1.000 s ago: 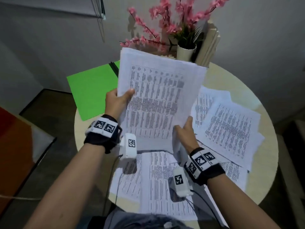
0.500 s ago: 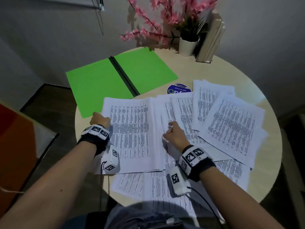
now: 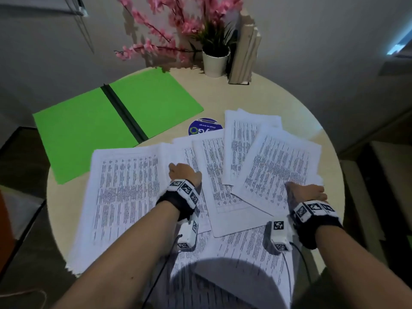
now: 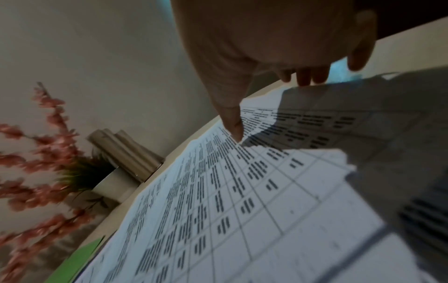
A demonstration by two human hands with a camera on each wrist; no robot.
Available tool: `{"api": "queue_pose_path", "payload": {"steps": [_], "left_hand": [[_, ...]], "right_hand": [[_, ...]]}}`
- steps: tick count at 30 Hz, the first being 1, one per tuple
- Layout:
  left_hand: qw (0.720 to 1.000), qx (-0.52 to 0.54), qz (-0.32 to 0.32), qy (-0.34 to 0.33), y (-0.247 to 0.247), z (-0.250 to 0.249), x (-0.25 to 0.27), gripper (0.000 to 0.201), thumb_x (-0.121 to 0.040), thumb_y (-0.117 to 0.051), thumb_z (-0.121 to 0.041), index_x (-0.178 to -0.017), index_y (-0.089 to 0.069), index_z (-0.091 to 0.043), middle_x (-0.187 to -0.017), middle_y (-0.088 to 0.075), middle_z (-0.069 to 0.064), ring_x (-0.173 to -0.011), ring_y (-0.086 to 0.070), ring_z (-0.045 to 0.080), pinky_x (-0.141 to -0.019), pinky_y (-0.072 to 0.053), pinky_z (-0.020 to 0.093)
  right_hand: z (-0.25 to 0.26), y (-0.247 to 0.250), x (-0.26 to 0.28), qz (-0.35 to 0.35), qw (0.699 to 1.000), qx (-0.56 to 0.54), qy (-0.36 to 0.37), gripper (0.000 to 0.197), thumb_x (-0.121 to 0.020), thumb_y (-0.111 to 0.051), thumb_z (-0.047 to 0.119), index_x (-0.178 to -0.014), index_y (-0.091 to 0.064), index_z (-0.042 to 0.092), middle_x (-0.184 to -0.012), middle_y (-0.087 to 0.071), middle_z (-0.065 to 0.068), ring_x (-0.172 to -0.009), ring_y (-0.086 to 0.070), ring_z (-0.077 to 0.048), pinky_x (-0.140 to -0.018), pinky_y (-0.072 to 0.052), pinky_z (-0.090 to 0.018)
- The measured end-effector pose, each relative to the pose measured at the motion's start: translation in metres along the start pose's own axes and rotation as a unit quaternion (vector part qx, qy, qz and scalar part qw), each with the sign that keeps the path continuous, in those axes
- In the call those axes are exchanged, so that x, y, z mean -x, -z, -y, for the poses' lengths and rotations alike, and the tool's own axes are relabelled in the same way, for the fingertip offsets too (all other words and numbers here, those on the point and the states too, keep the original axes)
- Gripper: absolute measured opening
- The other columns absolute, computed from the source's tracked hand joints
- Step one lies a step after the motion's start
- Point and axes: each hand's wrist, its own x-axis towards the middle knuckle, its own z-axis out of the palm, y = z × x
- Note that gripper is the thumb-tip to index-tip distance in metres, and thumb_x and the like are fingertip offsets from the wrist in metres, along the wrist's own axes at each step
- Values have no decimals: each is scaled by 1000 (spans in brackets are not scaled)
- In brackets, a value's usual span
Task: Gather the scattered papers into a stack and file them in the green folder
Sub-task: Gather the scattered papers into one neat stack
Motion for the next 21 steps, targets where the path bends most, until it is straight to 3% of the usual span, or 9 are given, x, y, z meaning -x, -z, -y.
{"api": "queue_pose_path", "payload": {"steps": [3,5,7,9,11,14,16,19,21], "left_hand": [[997,-26,-41,67,-22,-4,-1,95,-75,-50,-66,-136,-37,6,-147,-26,22,-135,-23,37,-109,-28,45],[993,59,-68,81,-27,-13,4,96,-73,-57,-63,-136,-32,4,-147,-23,19,-137,-21,35,-109,-27,47],[989,97,-91,64,-28,-20,5,81,-78,-62,-50,-132,-32,3,-144,-26,18,-134,-24,34,-107,-29,47],[990,106,-92,9,-25,-25,2,52,-89,-53,-27,-129,-39,3,-138,-35,19,-129,-33,35,-104,-33,44],[983,154,-90,-51,-22,-25,-8,32,-92,-42,-9,-120,-51,6,-123,-53,24,-108,-52,33,-90,-44,38],[973,215,-44,-69,-7,-19,-16,22,-94,-42,-9,-105,-57,2,-86,-63,20,-67,-54,25,-57,-51,24],[973,225,15,-51,5,-12,-20,14,-95,-44,-12,-93,-52,0,-61,-49,9,-47,-43,19,-30,-36,12],[977,186,86,-53,18,0,-23,28,-95,-46,-13,-68,-48,-5,-51,-40,7,-40,-36,17,-34,-31,16],[979,135,129,-77,19,5,-21,37,-95,-46,-14,-59,-43,-9,-50,-39,8,-41,-36,16,-40,-30,17]], "right_hand": [[12,-8,-16,24,999,5,37,83,-73,-75,22,-135,-28,-6,-145,-26,-27,-133,-28,-44,-106,-29,-54],[23,-13,-19,17,996,38,84,71,-75,-69,10,-132,-30,-4,-140,-29,-26,-127,-33,-44,-101,-35,-51],[32,-17,-18,7,988,84,131,69,-75,-64,5,-134,-28,0,-140,-26,-23,-126,-31,-42,-101,-34,-52],[39,-23,-17,7,976,123,177,74,-74,-63,3,-137,-25,8,-143,-22,-16,-127,-27,-37,-101,-30,-54],[44,-28,-19,5,964,141,223,79,-70,-67,6,-138,-27,16,-146,-19,-8,-128,-24,-33,-102,-26,-53],[45,-30,-21,57,943,165,284,89,-70,-73,19,-144,-23,18,-153,-18,-5,-137,-20,-32,-106,-23,-54],[46,-32,-20,122,937,109,310,90,-77,-72,19,-147,-16,11,-154,-21,-11,-140,-19,-35,-109,-24,-50],[50,-37,-6,135,955,-73,252,92,-78,-72,14,-147,-13,3,-155,-19,-16,-142,-20,-32,-111,-27,-41],[56,-41,7,150,961,-86,218,87,-78,-72,13,-145,-18,0,-151,-27,-19,-138,-31,-33,-107,-34,-41]]}}
